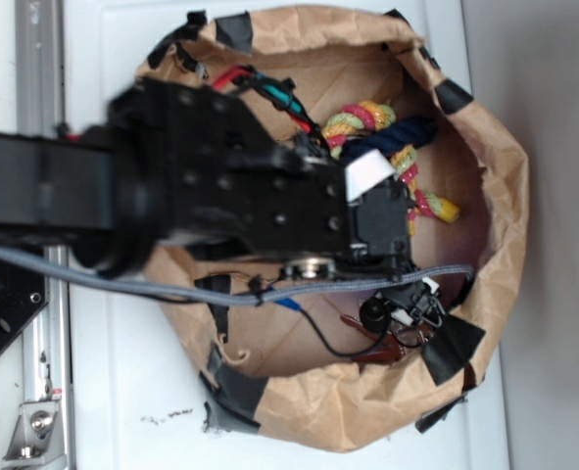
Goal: Grab the silver keys.
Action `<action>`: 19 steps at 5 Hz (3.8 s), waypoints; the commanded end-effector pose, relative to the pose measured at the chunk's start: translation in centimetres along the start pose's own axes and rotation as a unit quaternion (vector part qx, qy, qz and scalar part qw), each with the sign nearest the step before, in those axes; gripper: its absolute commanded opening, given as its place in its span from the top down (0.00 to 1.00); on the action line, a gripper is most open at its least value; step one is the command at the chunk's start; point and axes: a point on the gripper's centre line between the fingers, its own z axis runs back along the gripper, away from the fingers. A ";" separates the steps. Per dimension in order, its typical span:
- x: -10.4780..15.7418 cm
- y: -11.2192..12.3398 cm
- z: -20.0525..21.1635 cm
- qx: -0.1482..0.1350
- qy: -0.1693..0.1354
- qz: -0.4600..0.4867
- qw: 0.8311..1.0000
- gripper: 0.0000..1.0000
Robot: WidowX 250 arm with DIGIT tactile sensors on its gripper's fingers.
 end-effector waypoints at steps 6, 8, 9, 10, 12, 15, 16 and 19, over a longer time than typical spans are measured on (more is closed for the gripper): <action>-2.1 -4.5 -1.1 -0.012 0.004 -0.003 1.000 0.00; -2.3 -4.0 -1.5 0.000 0.003 0.006 1.000 1.00; -2.1 -3.7 -1.9 0.008 -0.002 0.007 1.000 1.00; -2.1 -3.6 -2.2 0.011 -0.009 0.004 1.000 1.00; -2.1 -3.7 -2.4 0.013 -0.016 0.001 1.000 1.00; 0.4 -3.1 3.8 0.023 0.069 -0.046 0.996 1.00; 2.6 0.9 9.3 -0.029 0.124 -0.025 0.992 1.00; 0.8 2.7 14.9 -0.032 0.037 -0.125 0.991 1.00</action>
